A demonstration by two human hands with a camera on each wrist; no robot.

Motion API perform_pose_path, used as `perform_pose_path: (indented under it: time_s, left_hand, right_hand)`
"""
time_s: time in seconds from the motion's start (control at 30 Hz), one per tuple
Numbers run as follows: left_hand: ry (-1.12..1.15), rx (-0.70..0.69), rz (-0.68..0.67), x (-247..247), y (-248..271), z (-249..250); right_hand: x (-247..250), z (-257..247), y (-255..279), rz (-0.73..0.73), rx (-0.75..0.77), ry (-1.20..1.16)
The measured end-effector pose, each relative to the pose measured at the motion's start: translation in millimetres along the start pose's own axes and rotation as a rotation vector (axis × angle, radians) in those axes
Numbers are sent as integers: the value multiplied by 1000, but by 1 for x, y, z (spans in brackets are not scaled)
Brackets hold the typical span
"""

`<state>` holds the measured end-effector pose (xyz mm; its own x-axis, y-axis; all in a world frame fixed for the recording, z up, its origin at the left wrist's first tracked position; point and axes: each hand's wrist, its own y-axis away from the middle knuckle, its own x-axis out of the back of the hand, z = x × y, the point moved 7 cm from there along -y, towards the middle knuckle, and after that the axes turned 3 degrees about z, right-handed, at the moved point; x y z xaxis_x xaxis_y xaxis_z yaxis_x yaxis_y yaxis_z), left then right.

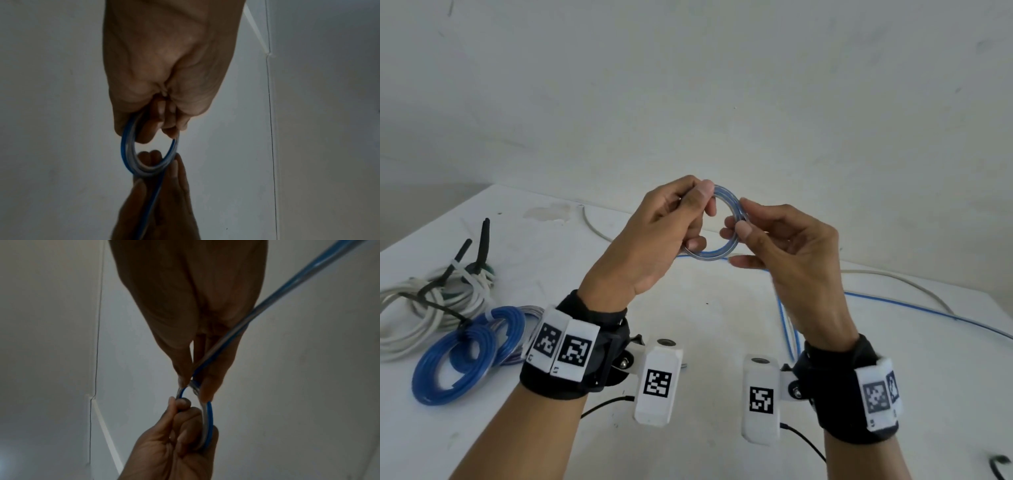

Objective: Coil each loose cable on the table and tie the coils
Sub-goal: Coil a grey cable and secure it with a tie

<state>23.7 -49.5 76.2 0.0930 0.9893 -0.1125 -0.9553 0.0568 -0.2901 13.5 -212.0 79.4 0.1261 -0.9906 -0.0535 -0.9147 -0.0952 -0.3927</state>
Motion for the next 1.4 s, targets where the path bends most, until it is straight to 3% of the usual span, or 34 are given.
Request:
perform_pose_path:
  time_s: [0.13,0.33,0.5,0.67,0.83,1.03,1.4]
  left_hand:
    - [135,12,58,5,-3,0]
    - [259,6,125,-1,-4,2]
    - [285,33,147,0,-3,1]
    - [217,289,43,-5,-2,-12]
    - [48,388,-99,-5,4,-22]
    - [-97,418,-167,-15,9,-30]
    - [-129,314,-94,-6,4,-17]
  right_hand:
    - [-15,6,4,-111,-76,-30]
    - [-21,7,9,138,7,-151]
    - [-18,8,9,220,40,-101]
    - [1,0,3,138,73,51]
    - [5,-6,1,-50,123,280]
    - [2,-5,3,-144,132,398]
    - [-13,-11,7,-29,186,330]
